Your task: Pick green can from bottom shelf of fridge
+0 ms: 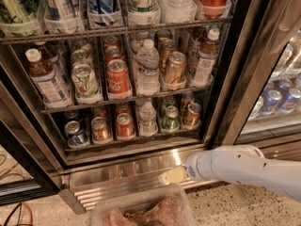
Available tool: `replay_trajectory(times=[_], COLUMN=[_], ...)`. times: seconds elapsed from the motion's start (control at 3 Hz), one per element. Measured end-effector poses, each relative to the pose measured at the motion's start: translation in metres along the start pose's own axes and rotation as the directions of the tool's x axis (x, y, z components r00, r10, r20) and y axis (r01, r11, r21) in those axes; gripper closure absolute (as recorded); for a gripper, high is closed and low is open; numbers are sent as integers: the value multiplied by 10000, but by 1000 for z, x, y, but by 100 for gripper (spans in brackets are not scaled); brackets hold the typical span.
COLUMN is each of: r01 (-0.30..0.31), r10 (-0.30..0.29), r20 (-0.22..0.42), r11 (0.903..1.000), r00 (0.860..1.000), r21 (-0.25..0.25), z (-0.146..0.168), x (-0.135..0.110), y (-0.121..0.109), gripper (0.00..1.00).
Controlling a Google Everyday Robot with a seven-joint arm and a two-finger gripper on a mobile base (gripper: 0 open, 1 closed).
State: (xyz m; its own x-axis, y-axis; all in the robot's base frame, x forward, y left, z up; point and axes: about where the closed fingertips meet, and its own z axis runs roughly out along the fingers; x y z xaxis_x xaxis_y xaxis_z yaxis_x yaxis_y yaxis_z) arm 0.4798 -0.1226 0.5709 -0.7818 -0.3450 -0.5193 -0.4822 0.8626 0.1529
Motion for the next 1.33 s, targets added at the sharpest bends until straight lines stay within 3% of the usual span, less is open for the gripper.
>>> replay_trajectory(times=[0.33, 0.67, 1.0, 1.33], r01=[19, -249, -250, -393], r10=[-99, -98, -97, 75], r20=[932, 1880, 1880, 2289], r11=[9963, 9831, 9831, 9901], r00=[9956, 9821, 9821, 9734], r21=[857, 1812, 1811, 1348], z=[5, 0, 0, 14], x=[-23, -48, -48, -56], y=[-25, -67, -67, -49], gripper=[0, 0, 0, 0])
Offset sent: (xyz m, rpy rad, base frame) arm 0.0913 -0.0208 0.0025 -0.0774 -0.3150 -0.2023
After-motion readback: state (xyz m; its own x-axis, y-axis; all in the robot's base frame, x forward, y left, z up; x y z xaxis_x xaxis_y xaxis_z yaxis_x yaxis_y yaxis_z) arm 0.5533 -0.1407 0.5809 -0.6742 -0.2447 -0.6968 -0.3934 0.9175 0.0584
